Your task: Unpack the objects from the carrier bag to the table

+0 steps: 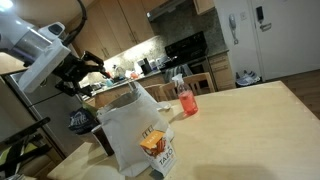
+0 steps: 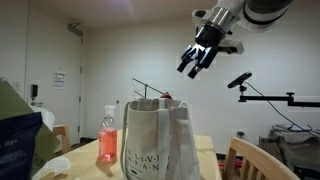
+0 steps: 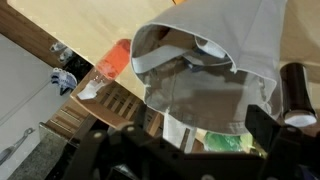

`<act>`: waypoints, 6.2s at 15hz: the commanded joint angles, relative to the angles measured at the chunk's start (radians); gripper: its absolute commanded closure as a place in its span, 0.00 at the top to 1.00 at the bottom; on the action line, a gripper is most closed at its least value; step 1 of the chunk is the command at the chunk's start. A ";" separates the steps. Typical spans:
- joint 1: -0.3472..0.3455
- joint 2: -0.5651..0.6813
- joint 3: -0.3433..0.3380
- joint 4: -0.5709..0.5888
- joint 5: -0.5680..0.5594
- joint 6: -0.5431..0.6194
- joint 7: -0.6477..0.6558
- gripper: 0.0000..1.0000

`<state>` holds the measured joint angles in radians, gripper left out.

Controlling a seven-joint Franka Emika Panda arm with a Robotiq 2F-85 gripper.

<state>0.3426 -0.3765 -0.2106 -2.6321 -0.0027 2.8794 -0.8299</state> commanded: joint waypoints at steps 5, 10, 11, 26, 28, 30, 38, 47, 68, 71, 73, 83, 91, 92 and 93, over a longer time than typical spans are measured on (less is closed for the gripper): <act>0.514 -0.118 -0.377 -0.023 0.531 0.123 -0.305 1.00; 0.661 -0.162 -0.542 -0.026 0.636 0.180 -0.398 1.00; 0.645 -0.144 -0.546 -0.029 0.621 0.193 -0.390 1.00; 0.557 -0.032 -0.562 -0.065 0.609 0.164 -0.361 1.00; 0.557 -0.032 -0.562 -0.065 0.609 0.164 -0.361 1.00; 0.578 -0.005 -0.589 -0.032 0.636 0.131 -0.337 1.00; 0.643 0.071 -0.724 0.022 0.731 0.122 -0.235 1.00; 0.716 0.054 -0.785 0.060 0.790 0.092 -0.231 1.00; 0.928 0.203 -1.037 0.200 0.893 -0.117 -0.163 1.00; 0.935 0.239 -1.045 0.204 0.891 -0.123 -0.151 1.00; 0.948 0.287 -1.058 0.219 0.890 -0.134 -0.139 1.00; 0.945 0.512 -1.027 0.298 0.946 -0.141 -0.117 1.00; 0.808 0.680 -0.909 0.400 1.076 -0.223 -0.138 1.00; 0.784 0.700 -0.886 0.415 1.100 -0.226 -0.142 1.00; 0.762 0.718 -0.863 0.429 1.125 -0.225 -0.149 1.00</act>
<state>1.1730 0.2543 -1.1274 -2.2691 1.0525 2.6914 -0.9725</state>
